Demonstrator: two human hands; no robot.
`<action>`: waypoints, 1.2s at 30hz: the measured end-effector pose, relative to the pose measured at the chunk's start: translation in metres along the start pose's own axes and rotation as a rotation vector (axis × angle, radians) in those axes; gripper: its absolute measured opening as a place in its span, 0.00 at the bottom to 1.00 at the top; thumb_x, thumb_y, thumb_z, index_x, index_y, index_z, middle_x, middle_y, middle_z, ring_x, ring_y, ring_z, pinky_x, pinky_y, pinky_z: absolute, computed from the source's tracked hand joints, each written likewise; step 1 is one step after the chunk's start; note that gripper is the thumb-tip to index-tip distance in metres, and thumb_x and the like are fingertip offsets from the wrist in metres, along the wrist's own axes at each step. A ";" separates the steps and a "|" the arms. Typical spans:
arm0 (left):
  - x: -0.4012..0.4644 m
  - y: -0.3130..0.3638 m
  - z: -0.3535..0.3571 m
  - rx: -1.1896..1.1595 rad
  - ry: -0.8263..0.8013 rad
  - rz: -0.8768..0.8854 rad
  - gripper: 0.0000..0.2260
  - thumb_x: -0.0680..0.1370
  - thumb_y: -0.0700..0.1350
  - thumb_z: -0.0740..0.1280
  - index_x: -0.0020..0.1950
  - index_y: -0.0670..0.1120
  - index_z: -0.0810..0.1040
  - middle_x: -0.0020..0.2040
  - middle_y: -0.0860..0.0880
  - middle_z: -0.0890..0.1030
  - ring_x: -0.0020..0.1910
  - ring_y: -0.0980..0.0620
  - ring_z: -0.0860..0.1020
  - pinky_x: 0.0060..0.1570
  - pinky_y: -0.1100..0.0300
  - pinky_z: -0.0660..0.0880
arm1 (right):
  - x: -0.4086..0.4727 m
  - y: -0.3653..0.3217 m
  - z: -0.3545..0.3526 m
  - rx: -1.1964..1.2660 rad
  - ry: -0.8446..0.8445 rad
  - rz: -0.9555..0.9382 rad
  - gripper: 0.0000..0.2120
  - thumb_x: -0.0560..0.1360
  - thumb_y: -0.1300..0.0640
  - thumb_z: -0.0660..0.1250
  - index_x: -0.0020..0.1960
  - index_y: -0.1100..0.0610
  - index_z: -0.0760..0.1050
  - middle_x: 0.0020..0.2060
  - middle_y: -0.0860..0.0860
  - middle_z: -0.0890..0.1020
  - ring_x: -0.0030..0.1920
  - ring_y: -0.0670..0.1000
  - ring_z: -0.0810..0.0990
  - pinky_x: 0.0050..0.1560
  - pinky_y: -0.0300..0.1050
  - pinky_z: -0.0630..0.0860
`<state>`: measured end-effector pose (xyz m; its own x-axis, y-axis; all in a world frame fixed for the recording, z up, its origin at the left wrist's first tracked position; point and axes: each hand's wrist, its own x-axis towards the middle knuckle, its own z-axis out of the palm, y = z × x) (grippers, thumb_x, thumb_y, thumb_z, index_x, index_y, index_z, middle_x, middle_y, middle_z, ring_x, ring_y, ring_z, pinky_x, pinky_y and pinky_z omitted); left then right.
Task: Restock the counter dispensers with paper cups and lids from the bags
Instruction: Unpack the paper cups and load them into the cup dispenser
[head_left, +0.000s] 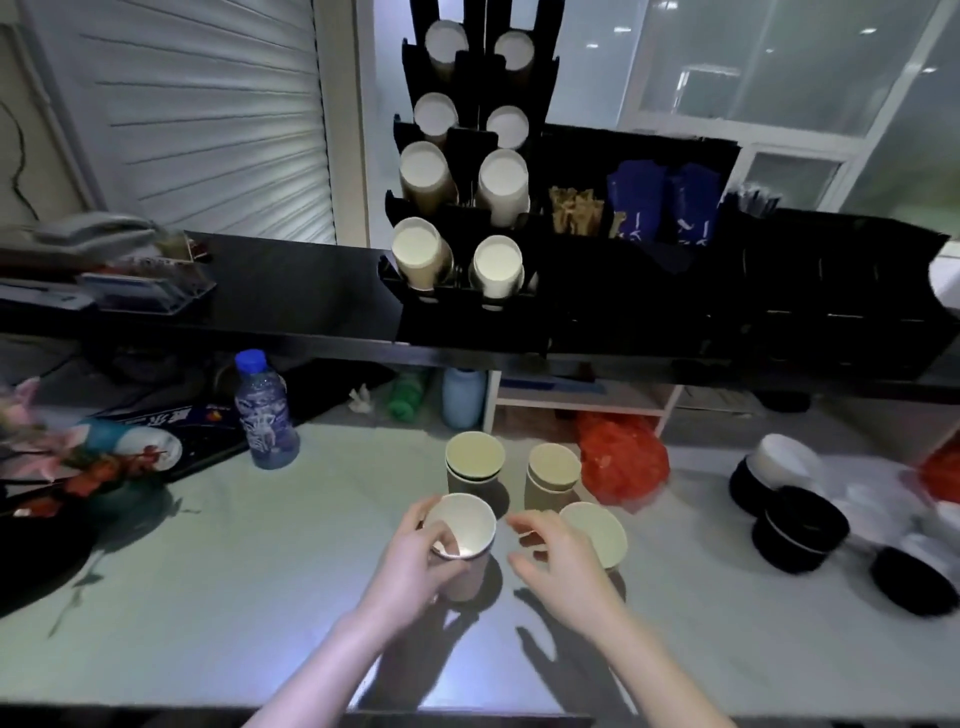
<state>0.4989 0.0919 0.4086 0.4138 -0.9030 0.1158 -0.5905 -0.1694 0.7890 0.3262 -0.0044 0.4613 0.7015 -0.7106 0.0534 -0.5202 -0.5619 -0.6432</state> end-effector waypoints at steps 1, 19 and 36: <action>-0.001 0.002 -0.002 -0.035 0.051 -0.014 0.10 0.72 0.43 0.76 0.39 0.48 0.74 0.68 0.52 0.67 0.62 0.55 0.70 0.51 0.81 0.60 | -0.004 0.001 0.000 0.012 -0.017 -0.001 0.20 0.74 0.55 0.68 0.65 0.46 0.71 0.56 0.43 0.74 0.55 0.41 0.74 0.61 0.42 0.73; 0.126 0.124 -0.182 -0.580 0.369 0.219 0.09 0.83 0.51 0.58 0.57 0.55 0.77 0.54 0.52 0.82 0.56 0.52 0.80 0.51 0.56 0.79 | 0.095 -0.148 -0.113 0.351 0.614 -0.474 0.28 0.68 0.57 0.77 0.65 0.47 0.72 0.61 0.40 0.75 0.62 0.43 0.75 0.52 0.35 0.77; 0.348 0.117 -0.281 0.028 0.391 0.444 0.38 0.74 0.50 0.73 0.78 0.49 0.56 0.78 0.50 0.59 0.76 0.50 0.57 0.72 0.57 0.56 | 0.315 -0.267 -0.223 -0.373 0.739 -0.490 0.26 0.73 0.55 0.69 0.71 0.49 0.69 0.64 0.50 0.71 0.60 0.48 0.72 0.54 0.35 0.64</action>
<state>0.7683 -0.1308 0.7105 0.3447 -0.6782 0.6490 -0.7815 0.1756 0.5986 0.5768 -0.1727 0.8203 0.4643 -0.3766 0.8017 -0.4619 -0.8752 -0.1436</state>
